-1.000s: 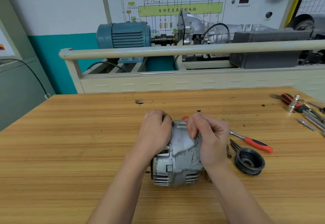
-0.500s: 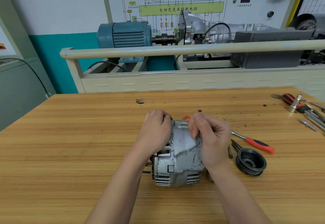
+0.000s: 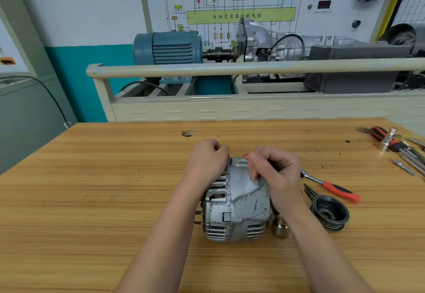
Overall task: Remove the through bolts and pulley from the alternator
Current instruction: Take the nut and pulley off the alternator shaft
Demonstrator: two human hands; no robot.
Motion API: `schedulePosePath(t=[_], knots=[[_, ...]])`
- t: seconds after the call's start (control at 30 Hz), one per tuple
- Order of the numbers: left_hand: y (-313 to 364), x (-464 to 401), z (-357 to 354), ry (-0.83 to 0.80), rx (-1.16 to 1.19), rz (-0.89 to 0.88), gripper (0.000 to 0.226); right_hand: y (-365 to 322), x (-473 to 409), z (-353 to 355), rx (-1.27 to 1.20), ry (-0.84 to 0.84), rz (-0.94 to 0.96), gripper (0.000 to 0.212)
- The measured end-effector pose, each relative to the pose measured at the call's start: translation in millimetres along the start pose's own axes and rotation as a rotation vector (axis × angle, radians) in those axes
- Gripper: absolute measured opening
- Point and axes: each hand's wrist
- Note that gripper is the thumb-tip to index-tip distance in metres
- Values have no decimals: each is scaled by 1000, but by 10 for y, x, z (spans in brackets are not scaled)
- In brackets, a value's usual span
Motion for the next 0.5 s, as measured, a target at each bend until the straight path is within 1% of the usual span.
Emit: schedulePosePath(t=[0.1, 0.13, 0.2, 0.27, 0.37, 0.43, 0.5], knots=[[60, -18, -6, 55, -269, -97, 30, 26, -23, 0, 30, -1, 6, 36], [69, -18, -5, 49, -330, -138, 31, 33, -28, 3, 35, -6, 8, 35], [70, -30, 9, -13, -387, -196, 31, 44, -38, -4, 38, -15, 11, 32], [61, -53, 34, -117, -383, -201, 31, 59, -46, -19, 39, -25, 9, 32], [55, -60, 38, -236, -317, -154, 35, 77, -55, -26, -8, -37, -11, 34], [43, -39, 45, -245, -246, -129, 37, 76, -65, -27, -38, -45, -39, 36], [17, -9, 65, -233, -141, -94, 33, 74, -74, -22, -67, -51, -57, 35]])
Point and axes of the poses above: each hand's wrist, its own x-axis away from the middle knuckle, its own z-axis out of the back of the hand, y = z × x, and after that the axes turned 5 degrees about y, right-handed
